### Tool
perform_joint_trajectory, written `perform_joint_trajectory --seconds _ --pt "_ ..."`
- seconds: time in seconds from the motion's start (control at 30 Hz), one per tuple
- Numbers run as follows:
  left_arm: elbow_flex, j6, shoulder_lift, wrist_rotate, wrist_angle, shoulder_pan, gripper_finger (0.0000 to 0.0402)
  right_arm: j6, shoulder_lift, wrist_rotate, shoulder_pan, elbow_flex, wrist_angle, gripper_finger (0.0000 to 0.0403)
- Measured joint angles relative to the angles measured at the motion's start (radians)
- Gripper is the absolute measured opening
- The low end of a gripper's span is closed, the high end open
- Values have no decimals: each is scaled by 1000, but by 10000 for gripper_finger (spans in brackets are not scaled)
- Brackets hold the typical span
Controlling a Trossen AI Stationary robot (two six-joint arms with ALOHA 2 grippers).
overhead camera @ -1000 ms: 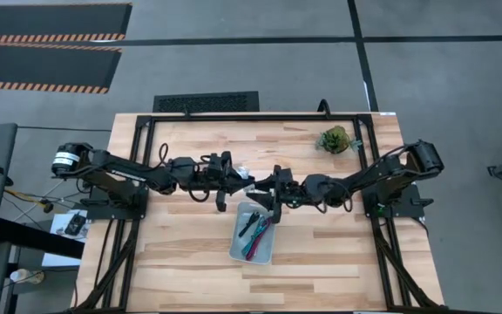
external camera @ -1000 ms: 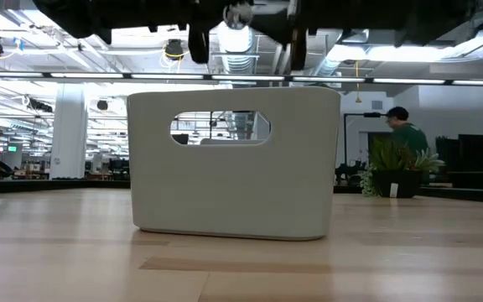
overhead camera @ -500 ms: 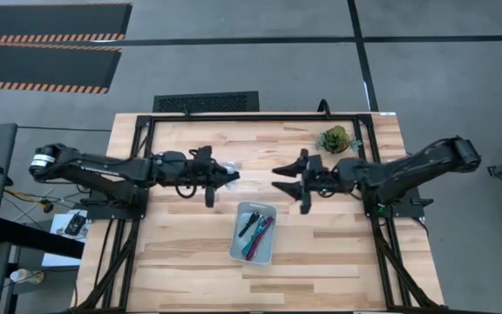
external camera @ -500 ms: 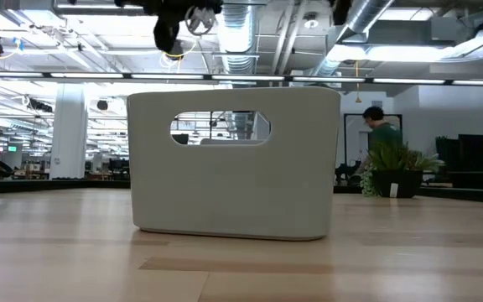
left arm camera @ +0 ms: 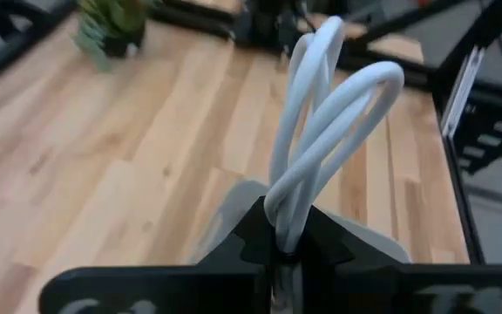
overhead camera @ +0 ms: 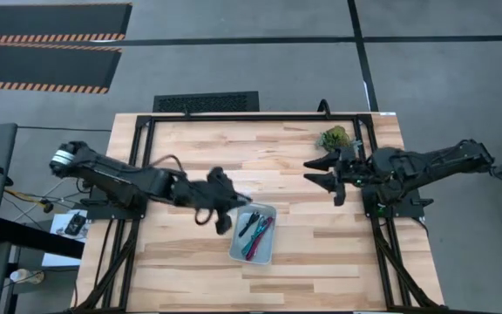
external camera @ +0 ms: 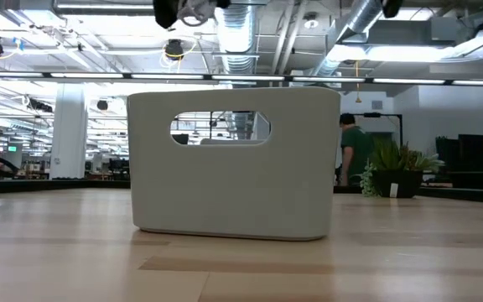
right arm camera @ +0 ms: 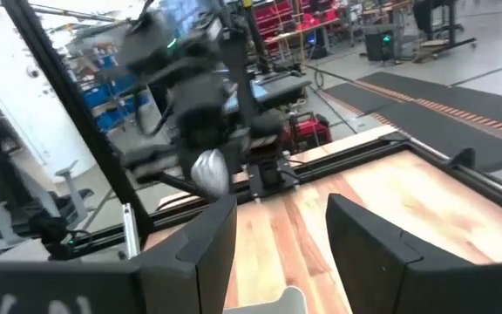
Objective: Pick and place USB-C Cables
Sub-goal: Put the white charger cable into the gray bin
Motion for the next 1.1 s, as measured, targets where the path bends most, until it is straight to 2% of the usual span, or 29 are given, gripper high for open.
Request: perform_joint_trajectory --seconds 0.2,0.5,0.77,0.9,1.1 --pt "50 -66 166 -21 1 -61 5 0 -31 45 29 0 -61 199" --pt "63 -326 373 -48 -3 -93 8 1 26 45 62 0 -88 195" --pt "63 -442 480 -45 23 -92 9 11 58 45 61 0 -88 195" --pt "63 -449 517 8 65 -83 8 10 59 45 61 0 -88 194" --pt "91 -437 531 3 60 -80 10 10 59 45 62 0 -83 189"
